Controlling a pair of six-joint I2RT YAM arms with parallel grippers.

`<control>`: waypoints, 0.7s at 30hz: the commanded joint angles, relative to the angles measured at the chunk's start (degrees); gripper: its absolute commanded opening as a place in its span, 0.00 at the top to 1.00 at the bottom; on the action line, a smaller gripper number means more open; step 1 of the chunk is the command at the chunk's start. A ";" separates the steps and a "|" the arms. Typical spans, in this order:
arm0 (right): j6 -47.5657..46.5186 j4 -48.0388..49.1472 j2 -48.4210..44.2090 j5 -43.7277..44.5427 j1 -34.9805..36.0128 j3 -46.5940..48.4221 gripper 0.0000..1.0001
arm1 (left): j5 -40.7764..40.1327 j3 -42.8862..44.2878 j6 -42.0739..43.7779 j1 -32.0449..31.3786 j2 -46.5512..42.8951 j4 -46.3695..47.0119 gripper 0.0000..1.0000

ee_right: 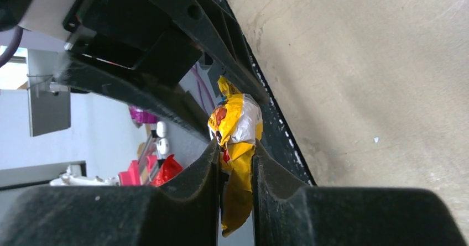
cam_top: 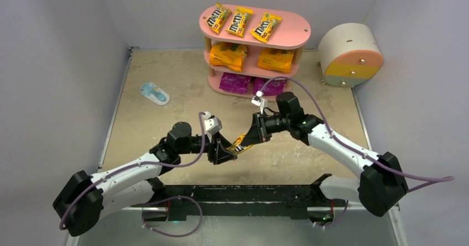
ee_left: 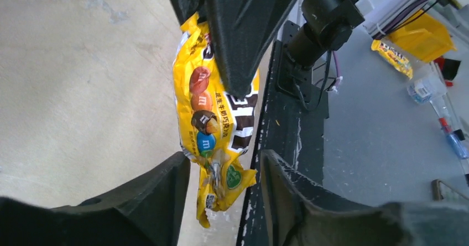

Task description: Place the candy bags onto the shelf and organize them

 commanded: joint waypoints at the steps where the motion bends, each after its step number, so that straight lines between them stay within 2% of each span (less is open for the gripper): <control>1: -1.45 -1.37 -1.06 -2.34 0.26 1.58 0.89 | 0.76 1.12 -0.32 -0.30 -4.72 2.34 0.30; 2: -2.42 -2.06 -1.62 -3.08 0.26 1.61 0.91 | -0.52 0.68 -0.50 -0.30 -5.98 1.81 0.20; 5: -5.46 -2.79 -2.69 -5.44 0.26 1.67 0.92 | -1.68 -0.58 -1.41 -0.29 -10.04 1.58 0.15; 9: -8.20 -2.77 -4.33 -9.23 0.26 1.67 0.93 | 0.28 0.06 -3.76 -0.34 -10.96 2.75 0.11; 15: -8.96 -2.15 -5.88 -9.37 0.26 1.78 0.94 | 6.85 3.41 -8.03 -0.36 -3.40 6.28 0.09; 18: -9.70 -2.21 -6.28 -9.02 0.26 1.99 0.94 | 9.64 3.62 -10.09 -0.42 -0.64 10.08 0.12; 20: -10.40 -2.59 -6.62 -9.23 0.26 2.34 0.94 | 9.76 4.00 -10.26 -0.47 0.57 9.52 0.23; 21: -10.76 -2.67 -6.95 -9.34 0.26 2.33 0.94 | 9.62 4.21 -10.04 -0.46 0.99 8.64 0.32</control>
